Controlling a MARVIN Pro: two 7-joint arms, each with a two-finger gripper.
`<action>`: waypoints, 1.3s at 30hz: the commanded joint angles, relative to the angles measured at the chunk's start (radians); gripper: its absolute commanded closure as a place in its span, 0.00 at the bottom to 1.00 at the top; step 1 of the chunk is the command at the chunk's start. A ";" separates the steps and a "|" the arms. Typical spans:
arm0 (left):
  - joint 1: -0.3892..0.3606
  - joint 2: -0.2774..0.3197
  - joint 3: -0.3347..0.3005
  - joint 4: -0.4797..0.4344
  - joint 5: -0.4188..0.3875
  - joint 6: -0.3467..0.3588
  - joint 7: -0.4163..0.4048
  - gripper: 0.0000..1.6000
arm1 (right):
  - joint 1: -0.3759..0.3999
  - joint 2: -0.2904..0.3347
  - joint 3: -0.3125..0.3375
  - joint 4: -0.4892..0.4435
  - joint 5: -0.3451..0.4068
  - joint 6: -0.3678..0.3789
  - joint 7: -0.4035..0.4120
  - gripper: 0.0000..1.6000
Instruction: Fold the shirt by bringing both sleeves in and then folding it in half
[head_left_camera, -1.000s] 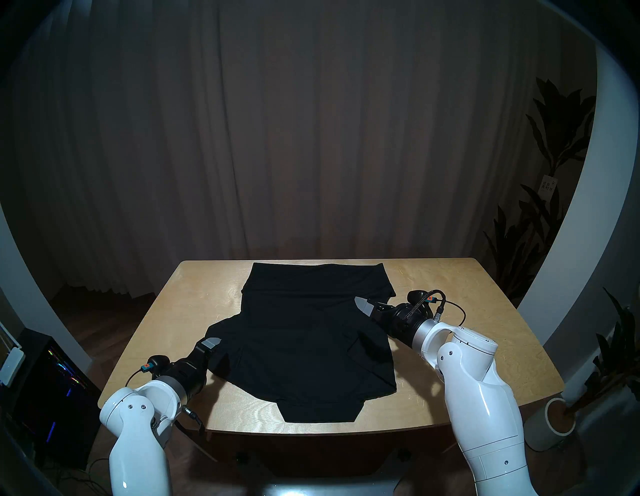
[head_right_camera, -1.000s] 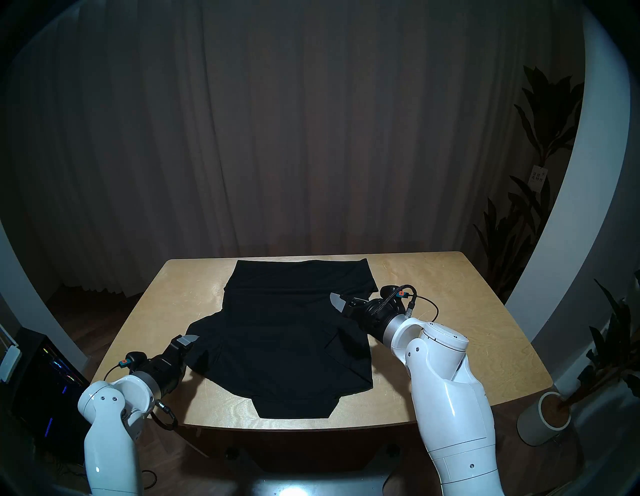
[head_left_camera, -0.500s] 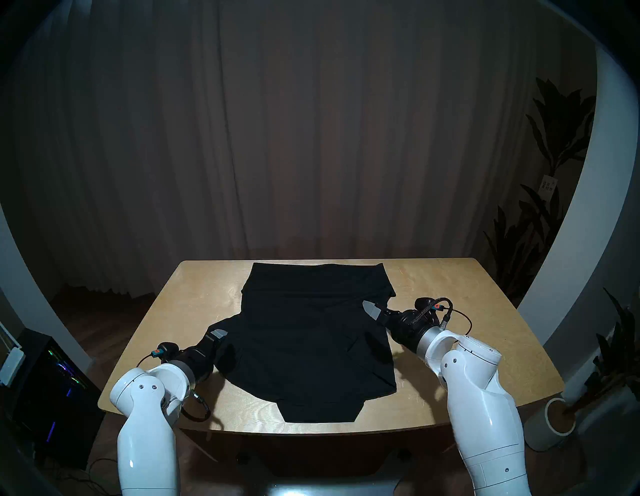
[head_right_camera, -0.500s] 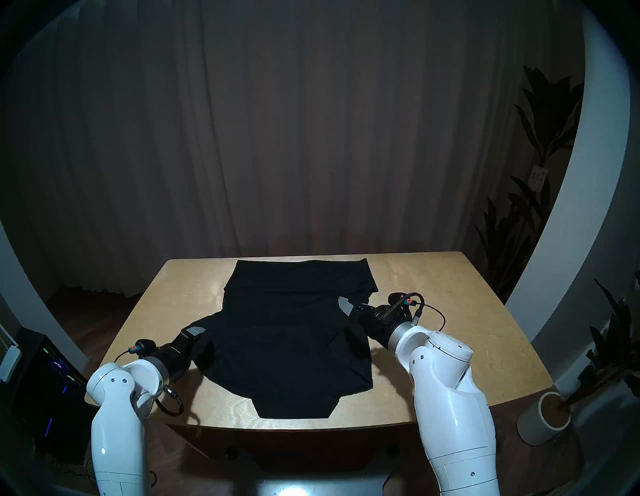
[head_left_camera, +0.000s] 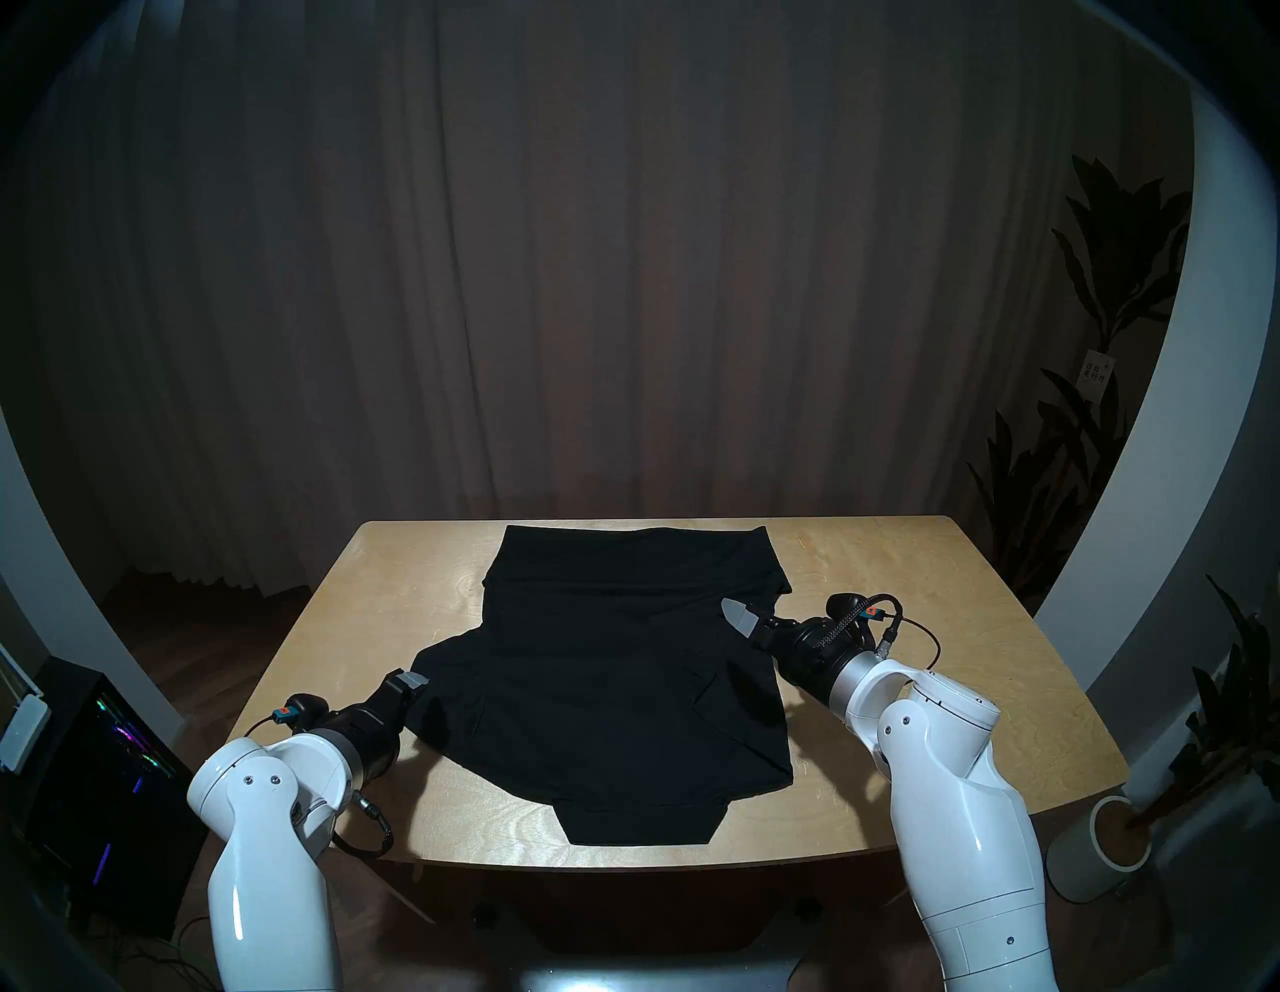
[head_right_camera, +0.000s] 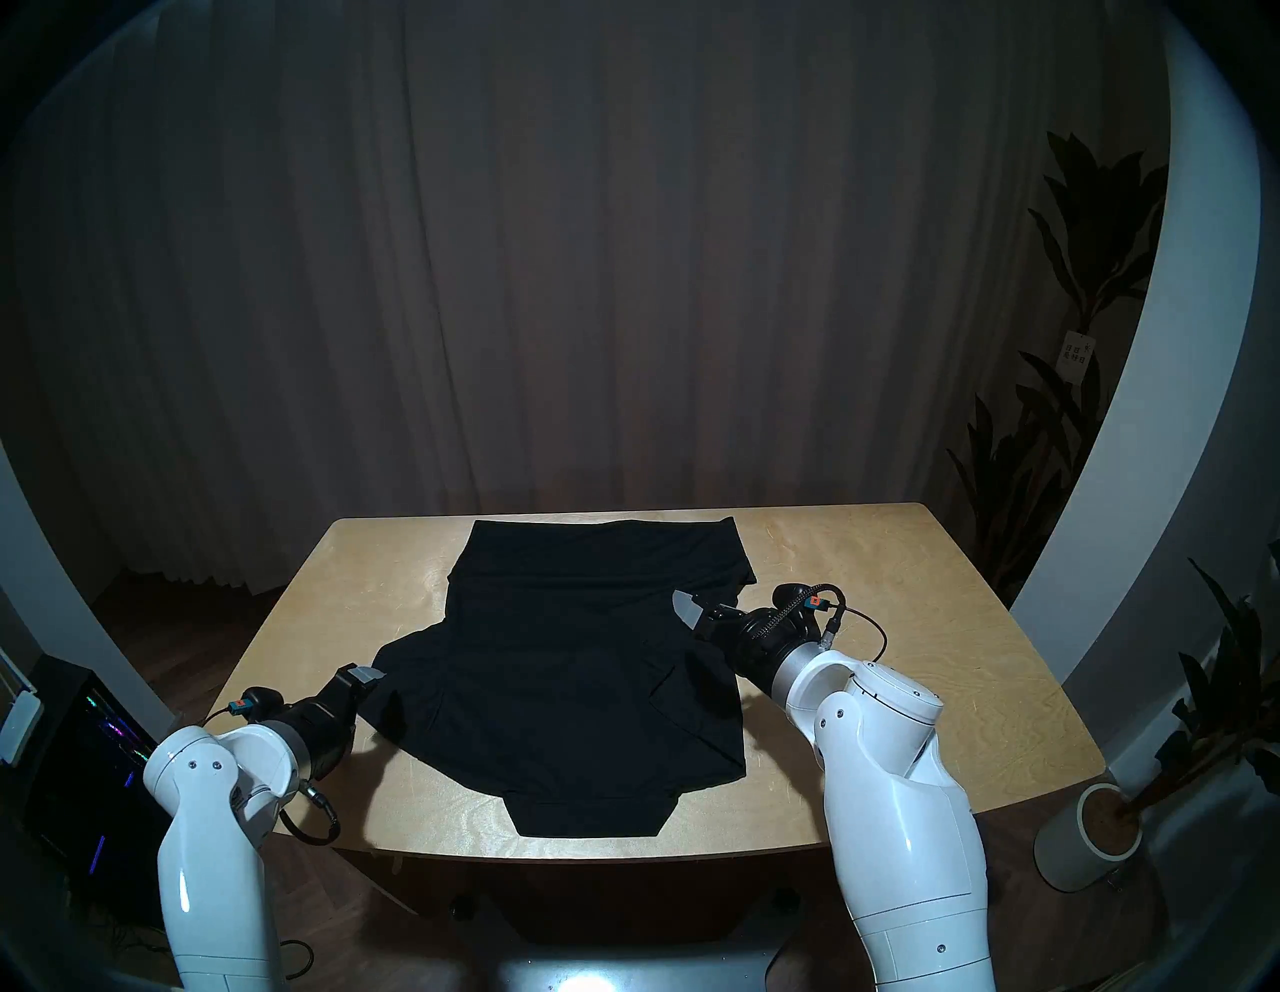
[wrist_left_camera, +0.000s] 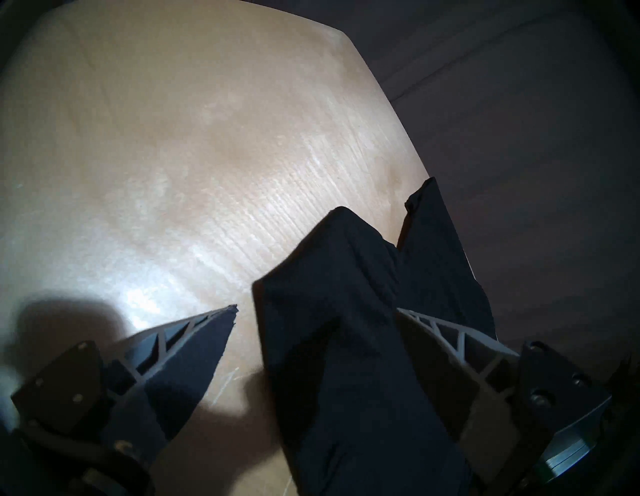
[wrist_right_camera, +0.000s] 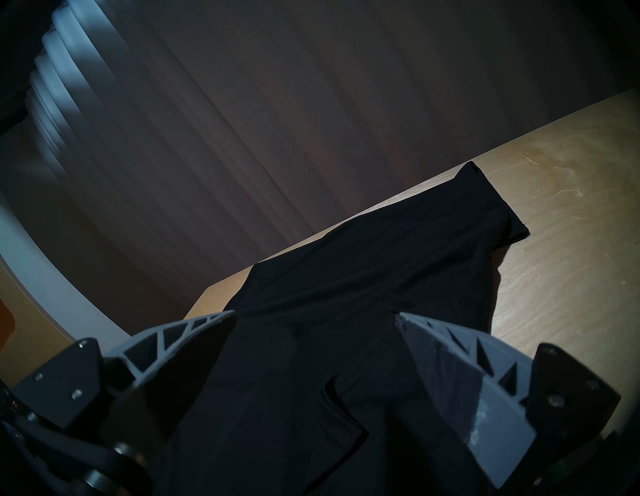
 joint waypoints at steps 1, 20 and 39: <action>-0.010 -0.028 0.003 0.021 -0.002 -0.012 0.034 0.00 | 0.020 -0.004 -0.003 -0.013 0.002 -0.001 -0.001 0.00; -0.116 0.023 0.066 0.175 0.028 -0.042 0.070 0.00 | 0.012 -0.009 0.021 -0.026 0.009 -0.002 -0.011 0.00; -0.151 0.047 0.091 0.208 0.044 -0.058 0.046 1.00 | 0.019 -0.032 0.054 -0.024 0.038 0.006 -0.045 0.00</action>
